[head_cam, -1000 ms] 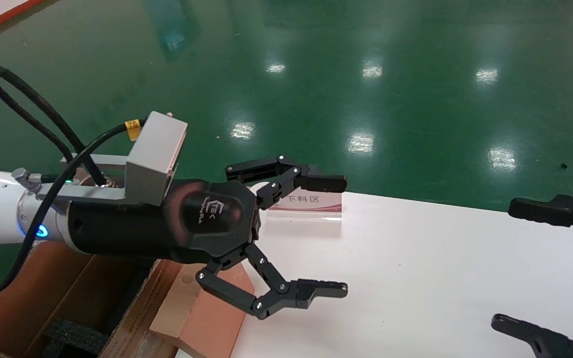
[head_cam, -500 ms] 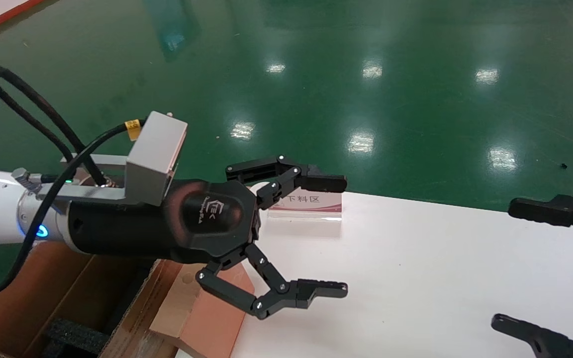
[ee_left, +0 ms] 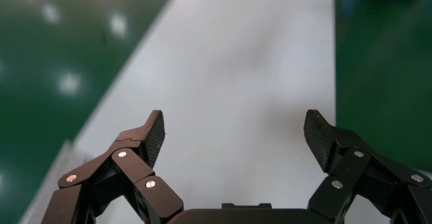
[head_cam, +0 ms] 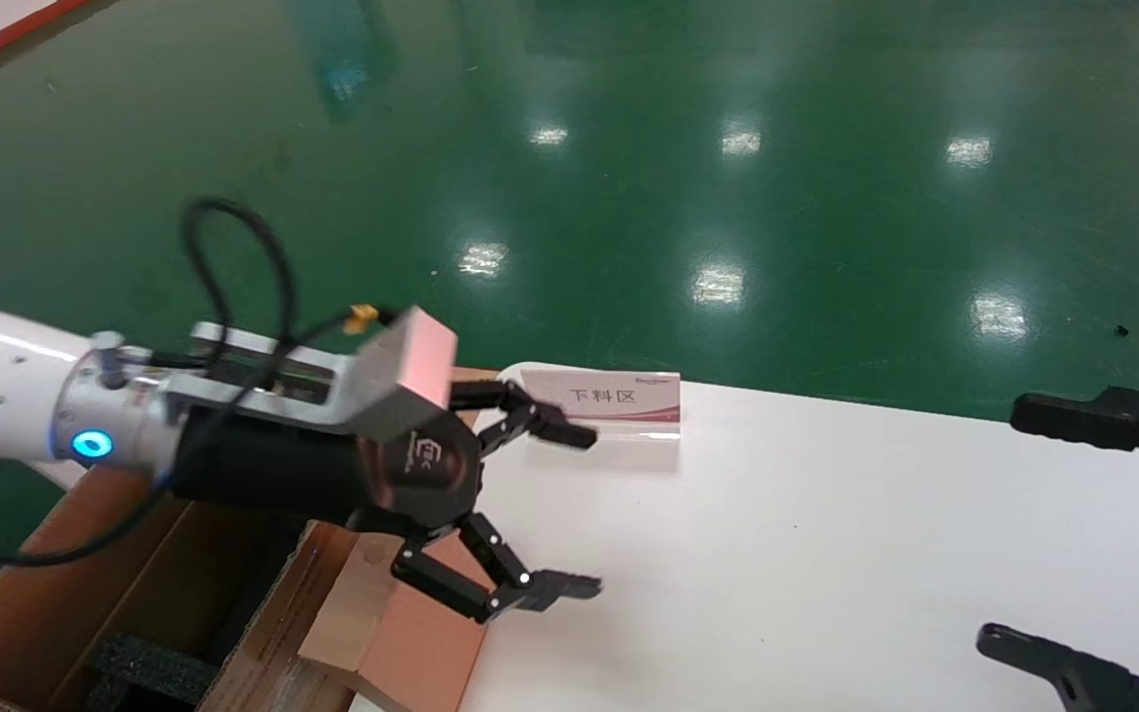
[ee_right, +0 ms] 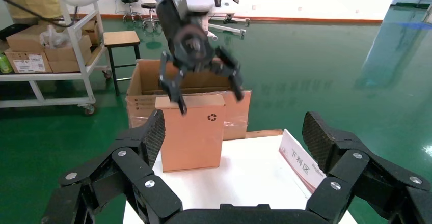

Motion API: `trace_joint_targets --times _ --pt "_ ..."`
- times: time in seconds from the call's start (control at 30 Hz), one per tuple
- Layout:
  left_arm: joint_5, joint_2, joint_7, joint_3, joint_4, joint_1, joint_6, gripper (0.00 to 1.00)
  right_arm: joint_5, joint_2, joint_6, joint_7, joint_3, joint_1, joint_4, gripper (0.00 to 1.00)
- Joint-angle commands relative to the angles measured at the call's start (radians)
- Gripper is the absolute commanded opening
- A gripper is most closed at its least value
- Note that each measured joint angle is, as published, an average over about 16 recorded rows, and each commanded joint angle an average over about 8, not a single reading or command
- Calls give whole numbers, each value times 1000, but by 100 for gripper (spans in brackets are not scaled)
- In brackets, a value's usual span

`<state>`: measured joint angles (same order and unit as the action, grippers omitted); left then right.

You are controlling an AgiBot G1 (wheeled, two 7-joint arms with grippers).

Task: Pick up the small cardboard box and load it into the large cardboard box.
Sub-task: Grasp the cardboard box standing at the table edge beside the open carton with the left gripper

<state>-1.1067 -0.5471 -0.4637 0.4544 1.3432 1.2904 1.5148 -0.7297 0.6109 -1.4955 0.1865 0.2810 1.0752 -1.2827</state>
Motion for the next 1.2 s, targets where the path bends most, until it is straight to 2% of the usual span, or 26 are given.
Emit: trace_joint_targets --times 0.03,0.27,0.4,1.2 --pt "-81 -2 -47 35 7 59 27 100 0 0 0 0 0 0 0 100" --pt "-266 -37 -275 234 9 261 67 100 0 0 0 0 1 0 0 100" --pt "-314 -54 -374 353 10 363 69 100 1 0 0 -1 1 0 0 100" --pt "-305 -83 -716 974 14 823 74 100 2 -1 1 -1 3 1 0 100"
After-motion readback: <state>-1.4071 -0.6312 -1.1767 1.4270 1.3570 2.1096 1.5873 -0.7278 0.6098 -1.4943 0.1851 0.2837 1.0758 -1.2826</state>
